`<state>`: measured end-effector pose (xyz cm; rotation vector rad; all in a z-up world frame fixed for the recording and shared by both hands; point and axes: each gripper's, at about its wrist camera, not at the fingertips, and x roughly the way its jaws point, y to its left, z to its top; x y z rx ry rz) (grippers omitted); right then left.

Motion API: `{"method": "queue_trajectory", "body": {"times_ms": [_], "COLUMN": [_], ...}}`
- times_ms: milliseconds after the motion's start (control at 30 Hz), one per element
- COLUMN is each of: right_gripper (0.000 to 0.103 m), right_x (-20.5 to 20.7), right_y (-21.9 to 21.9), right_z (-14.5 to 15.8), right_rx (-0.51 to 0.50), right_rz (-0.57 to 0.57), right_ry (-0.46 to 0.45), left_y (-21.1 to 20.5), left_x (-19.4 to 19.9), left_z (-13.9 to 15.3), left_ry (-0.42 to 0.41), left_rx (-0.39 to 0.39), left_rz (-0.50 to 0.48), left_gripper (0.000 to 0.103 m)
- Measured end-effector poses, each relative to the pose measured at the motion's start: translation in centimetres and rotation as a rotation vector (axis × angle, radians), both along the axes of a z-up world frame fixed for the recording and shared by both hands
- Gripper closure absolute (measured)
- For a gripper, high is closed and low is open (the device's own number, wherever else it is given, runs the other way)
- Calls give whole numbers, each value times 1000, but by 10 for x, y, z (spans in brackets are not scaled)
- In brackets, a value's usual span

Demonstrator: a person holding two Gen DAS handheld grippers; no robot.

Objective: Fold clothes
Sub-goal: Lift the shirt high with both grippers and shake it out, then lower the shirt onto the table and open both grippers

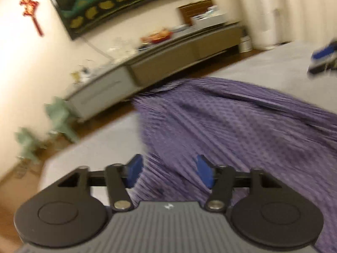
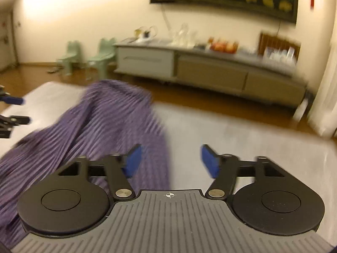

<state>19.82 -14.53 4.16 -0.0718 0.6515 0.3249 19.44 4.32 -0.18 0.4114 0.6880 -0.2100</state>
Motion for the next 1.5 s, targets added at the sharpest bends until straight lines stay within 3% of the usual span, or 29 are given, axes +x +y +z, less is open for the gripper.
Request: {"method": "queue_trajectory", "body": {"times_ms": [133,200,267,300,333,367,400,433,567,633,700,767,800,833,900,933,967,1033,1100,1200,1267,1400,1433,1500], "right_gripper": [12,9,10,13,28,43,72,82,94,95,95,90,73,51,50,49,46,31,23,23,24,33,38,49], "right_x": [-102,-122,-133,-136,-139,-137,-129,-125,-118,-104,-82,-61,-57,-54,-52,-53,-58,-72,-77,-69,-64,-46,-44,-29], "right_y": [-19,-20,-17,-12,-7,-3,0,0,-17,-53,-105,-160,-182,-198,-212,-214,-211,-195,-156,-103,-68,-14,0,1], "right_z": [-35,-46,-63,-69,-74,-78,-78,-77,-60,-42,-28,-25,-30,-38,-45,-43,-36,-19,-12,-21,-27,-48,-56,-67], "right_rx": [76,82,61,33,3,-35,-61,-74,-152,-210,-261,-255,-240,-221,-182,-154,-124,-100,-104,-102,-100,-78,-70,-173], "right_rz": [25,-4,-29,-18,-5,8,14,12,-53,-207,-415,-619,-685,-730,-764,-759,-738,-676,-550,-323,-172,10,52,24], "right_ry": [80,99,144,161,179,193,206,209,99,7,-58,-82,-80,-55,14,26,4,-62,-136,-125,-114,-79,-51,-20], "left_y": [-27,-44,-54,-58,-62,-59,-48,-36,38,97,170,220,242,263,262,256,249,225,195,153,136,103,95,78], "left_x": [-53,-70,-72,-70,-69,-63,-55,-49,-28,-11,18,43,55,66,66,62,59,50,42,23,13,8,6,1], "left_z": [-17,-31,-46,-54,-62,-66,-64,-57,9,53,93,96,93,90,72,61,51,23,-8,-46,-59,-76,-84,-96], "left_ry": [107,129,113,101,88,90,97,99,-23,-129,-235,-208,-177,-146,-135,-136,-137,-93,-26,23,31,50,61,74], "left_rx": [-108,-90,5,62,120,135,106,68,29,58,121,181,211,241,230,216,202,128,69,39,88,234,257,314], "left_rz": [-57,-84,-50,-25,0,34,66,93,242,422,696,834,885,935,914,888,861,762,635,484,434,313,293,261], "left_gripper": [21,18,24,55,102,98,101,101,101,101,98,78,64,66,64,57,54,53,53,52,52,52,58,69]}}
